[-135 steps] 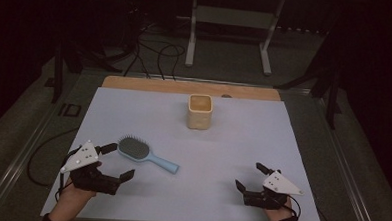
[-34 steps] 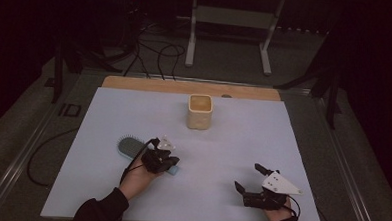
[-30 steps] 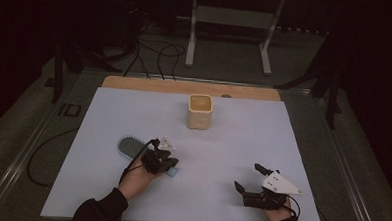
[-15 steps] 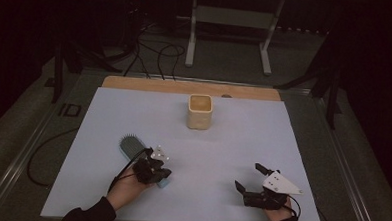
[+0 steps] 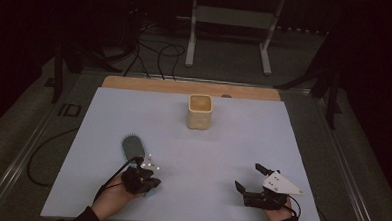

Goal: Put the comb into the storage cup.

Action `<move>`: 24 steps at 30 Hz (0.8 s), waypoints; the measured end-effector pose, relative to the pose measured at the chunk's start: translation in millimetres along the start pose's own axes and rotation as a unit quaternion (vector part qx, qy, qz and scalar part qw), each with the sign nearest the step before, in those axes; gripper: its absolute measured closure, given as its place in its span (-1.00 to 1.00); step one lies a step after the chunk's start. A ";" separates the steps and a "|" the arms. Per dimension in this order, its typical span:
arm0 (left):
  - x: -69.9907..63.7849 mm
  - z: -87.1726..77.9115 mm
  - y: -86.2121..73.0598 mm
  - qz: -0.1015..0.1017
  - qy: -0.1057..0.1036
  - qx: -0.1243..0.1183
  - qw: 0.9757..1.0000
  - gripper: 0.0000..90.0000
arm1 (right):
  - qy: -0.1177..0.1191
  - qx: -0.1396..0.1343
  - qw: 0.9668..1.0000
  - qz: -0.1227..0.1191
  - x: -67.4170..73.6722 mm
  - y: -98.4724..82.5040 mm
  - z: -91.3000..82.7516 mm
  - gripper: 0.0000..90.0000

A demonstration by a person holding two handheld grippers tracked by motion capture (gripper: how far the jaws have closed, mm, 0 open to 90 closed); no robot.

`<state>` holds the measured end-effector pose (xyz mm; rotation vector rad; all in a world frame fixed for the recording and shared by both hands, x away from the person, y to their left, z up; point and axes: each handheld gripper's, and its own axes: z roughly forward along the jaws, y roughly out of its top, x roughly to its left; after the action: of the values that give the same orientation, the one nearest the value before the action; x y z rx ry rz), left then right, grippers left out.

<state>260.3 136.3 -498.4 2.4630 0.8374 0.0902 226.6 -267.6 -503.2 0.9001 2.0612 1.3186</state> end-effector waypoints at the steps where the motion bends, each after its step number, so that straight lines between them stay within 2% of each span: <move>1: 0.0 -1.1 -2.5 0.000 0.001 0.003 1.000 0.99 | 0.000 -0.001 1.000 0.001 -0.3 0.2 0.1 -0.80; 5: -0.2 -7.7 -14.0 -0.002 0.004 0.010 1.000 0.99 | 0.000 0.001 1.000 -0.002 0.4 0.1 0.0 -0.80; 7: 0.5 -11.6 -20.2 -0.004 0.013 0.013 1.000 0.99 | 0.000 0.001 1.000 0.001 0.0 0.1 0.4 -0.80; 15: 7.3 -27.3 -44.4 -0.022 0.031 0.023 0.999 0.99 | 0.002 0.005 1.000 -0.001 1.0 -0.2 1.6 -0.80; 19: 13.2 -37.2 -57.6 -0.031 0.051 0.029 0.998 0.99 | 0.002 0.006 1.000 0.000 1.1 -0.4 2.5 -0.80; 24: 22.2 -49.4 -74.0 -0.050 0.065 0.035 0.996 0.99 | 0.002 0.006 1.000 0.002 0.7 -0.8 2.4 -0.80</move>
<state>226.5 221.5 -495.9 2.4962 1.0356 0.1906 227.7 -265.9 -505.0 0.9080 2.0745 1.3115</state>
